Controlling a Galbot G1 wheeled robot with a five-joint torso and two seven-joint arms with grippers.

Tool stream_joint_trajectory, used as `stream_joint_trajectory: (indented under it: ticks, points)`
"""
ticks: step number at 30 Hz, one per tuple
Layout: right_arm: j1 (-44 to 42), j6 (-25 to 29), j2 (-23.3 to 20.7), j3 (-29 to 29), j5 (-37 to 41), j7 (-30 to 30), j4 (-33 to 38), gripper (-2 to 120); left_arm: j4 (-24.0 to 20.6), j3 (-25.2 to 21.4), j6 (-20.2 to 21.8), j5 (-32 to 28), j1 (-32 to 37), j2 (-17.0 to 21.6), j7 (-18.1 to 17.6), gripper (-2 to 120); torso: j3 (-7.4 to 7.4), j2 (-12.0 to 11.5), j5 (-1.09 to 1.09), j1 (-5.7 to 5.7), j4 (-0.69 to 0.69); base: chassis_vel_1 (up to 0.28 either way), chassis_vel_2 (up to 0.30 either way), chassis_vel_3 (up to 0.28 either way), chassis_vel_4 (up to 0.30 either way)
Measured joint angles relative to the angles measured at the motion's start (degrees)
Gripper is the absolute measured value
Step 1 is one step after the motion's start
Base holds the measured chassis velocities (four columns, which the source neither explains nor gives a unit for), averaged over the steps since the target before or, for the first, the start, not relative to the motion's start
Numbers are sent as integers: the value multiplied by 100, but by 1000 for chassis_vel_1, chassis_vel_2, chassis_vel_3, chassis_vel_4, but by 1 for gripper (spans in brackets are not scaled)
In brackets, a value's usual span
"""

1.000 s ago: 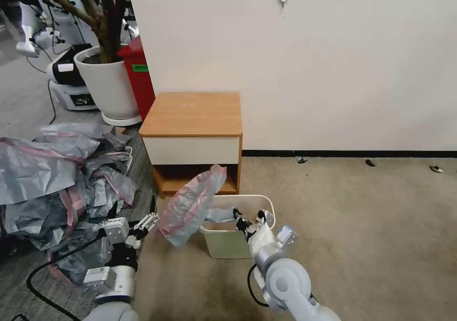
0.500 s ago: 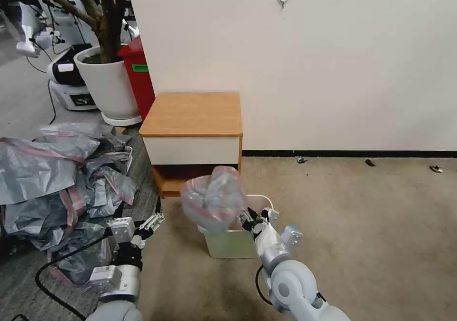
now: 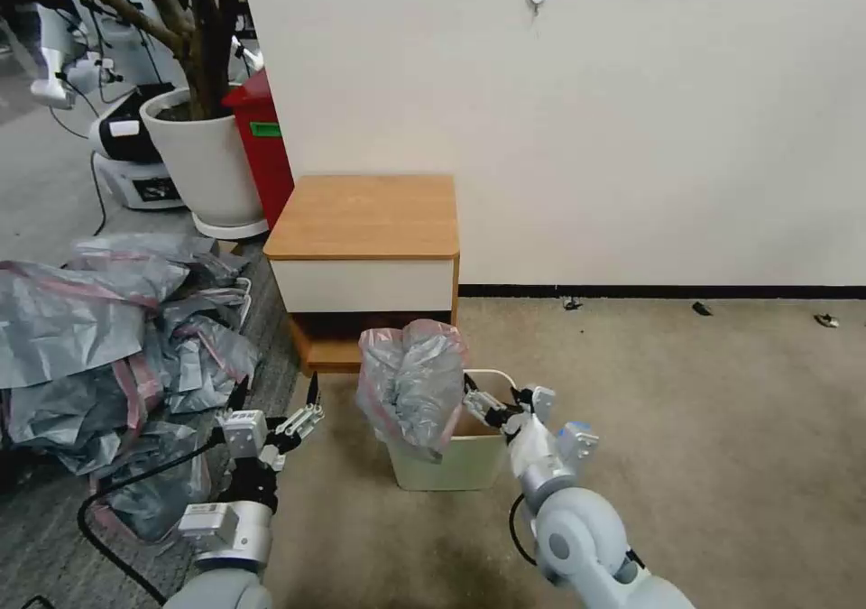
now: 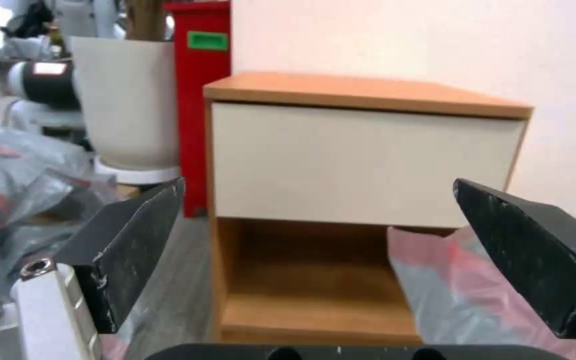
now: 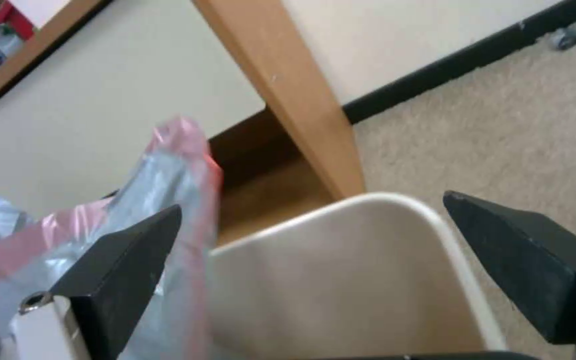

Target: Pick up the garbage bag from the table and place it over the trash can.

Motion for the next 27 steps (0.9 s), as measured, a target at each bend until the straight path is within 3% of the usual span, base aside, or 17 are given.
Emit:
stream_joint_trajectory:
  ticks: [5, 9, 10, 12, 15, 18, 19, 22, 23, 24, 25, 27]
  points:
    - [-9, -1, 30, 62, -11, 51, 20, 100, -146, 80, 12, -462, 17, 93, 171, 100, 0, 0, 0, 0, 0, 0, 0, 0, 0]
    - [-126, 1, 11, 195, -9, 95, 135, 100, -488, 360, 232, -1781, -67, 372, 896, 100, 0, 0, 0, 0, 0, 0, 0, 0, 0]
    - [-126, 1, 11, 195, -9, 95, 135, 100, -488, 360, 232, -1781, -67, 372, 896, 100, 0, 0, 0, 0, 0, 0, 0, 0, 0]
    - [-240, 1, -16, 294, -9, 115, 251, 100, -541, 591, 408, -2441, -218, 542, 1085, 100, 0, 0, 1, 0, 0, 0, 0, 0, 0]
    - [-380, -2, -44, 383, -21, 136, 375, 100, -530, 827, 627, -2950, -418, 671, 992, 100, 0, 0, 0, 0, 0, 0, 0, 0, 0]
    - [-663, -7, -99, 567, -96, 141, 591, 100, -214, 1277, 964, -3429, -954, 807, 377, 100, 0, 0, 0, 0, 1, 0, 0, 0, 0]
    - [-663, -7, -99, 567, -96, 141, 591, 100, -214, 1277, 964, -3429, -954, 807, 377, 100, 0, 0, 0, 0, 1, 0, 0, 0, 0]
    - [-1014, -5, -126, 789, -176, 133, 798, 100, 329, 1851, 1276, -3776, -1790, 839, -459, 100, 0, 0, -1, 0, -1, 0, 0, 0, 0]
    - [-1055, 0, -123, 813, -190, 131, 815, 100, 371, 1894, 1304, -3798, -1858, 837, -523, 100, 0, 0, 0, 0, -1, 0, 0, 0, 0]
    - [-1198, 27, -94, 897, -248, 126, 869, 100, 590, 2117, 1524, -3905, -2197, 822, -874, 100, 0, 0, 0, 0, -2, 0, 0, 0, 0]
    - [-1198, 27, -94, 897, -248, 126, 869, 100, 590, 2117, 1524, -3905, -2197, 822, -874, 100, 0, 0, 0, 0, -2, 0, 0, 0, 0]
    - [-1343, 65, -35, 982, -320, 119, 926, 100, 751, 2369, 1833, -4022, -2503, 816, -1327, 100, 0, 0, 0, 0, -1, 0, 0, 0, 0]
